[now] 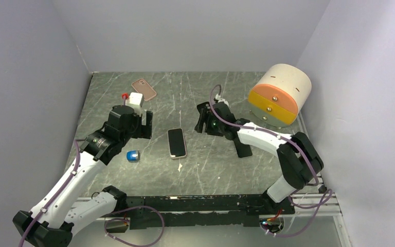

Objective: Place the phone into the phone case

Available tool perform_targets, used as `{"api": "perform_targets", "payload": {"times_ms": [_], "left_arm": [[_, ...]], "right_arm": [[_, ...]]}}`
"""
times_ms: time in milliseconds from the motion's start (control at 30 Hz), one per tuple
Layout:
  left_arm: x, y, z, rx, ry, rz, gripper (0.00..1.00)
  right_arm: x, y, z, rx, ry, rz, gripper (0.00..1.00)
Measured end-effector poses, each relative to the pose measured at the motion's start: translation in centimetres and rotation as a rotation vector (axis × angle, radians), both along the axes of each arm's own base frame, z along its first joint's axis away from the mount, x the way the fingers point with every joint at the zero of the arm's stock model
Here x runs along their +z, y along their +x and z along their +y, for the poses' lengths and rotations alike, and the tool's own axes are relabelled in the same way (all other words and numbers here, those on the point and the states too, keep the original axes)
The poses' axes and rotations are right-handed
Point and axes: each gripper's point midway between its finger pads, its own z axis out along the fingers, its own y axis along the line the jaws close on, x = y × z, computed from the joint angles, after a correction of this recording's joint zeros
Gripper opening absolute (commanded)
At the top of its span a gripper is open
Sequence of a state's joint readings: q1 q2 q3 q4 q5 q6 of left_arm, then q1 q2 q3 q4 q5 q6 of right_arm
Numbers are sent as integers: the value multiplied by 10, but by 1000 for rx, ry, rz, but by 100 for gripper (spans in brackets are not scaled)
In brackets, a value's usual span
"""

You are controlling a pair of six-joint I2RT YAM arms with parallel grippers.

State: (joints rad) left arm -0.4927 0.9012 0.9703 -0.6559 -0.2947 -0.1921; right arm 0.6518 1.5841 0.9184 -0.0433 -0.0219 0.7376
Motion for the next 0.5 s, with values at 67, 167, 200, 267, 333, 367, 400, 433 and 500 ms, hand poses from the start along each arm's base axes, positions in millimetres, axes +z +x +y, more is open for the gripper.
{"api": "perform_targets", "payload": {"times_ms": [67,167,200,267,333,367,400,433,500], "left_arm": [[0,0,0,0,0,0,94],[0,0,0,0,0,0,94],[0,0,0,0,0,0,94],[0,0,0,0,0,0,94],[0,0,0,0,0,-1,94],[0,0,0,0,0,-1,94],[0,0,0,0,0,-1,94],[0,0,0,0,-1,-1,94],[0,0,0,0,0,-1,94]], "right_arm": [[2,7,-16,-45,-77,-13,96],[2,12,-44,-113,-178,-22,99],[2,12,-55,-135,-211,-17,99],[0,12,-73,-172,-258,-3,99],[-2,11,-88,-200,-296,10,99],[-2,10,-95,-214,-315,17,99],[-4,9,-105,-234,-339,26,99],[-4,8,-110,-244,-353,32,99],[-7,5,-124,-266,-384,50,99]]}}
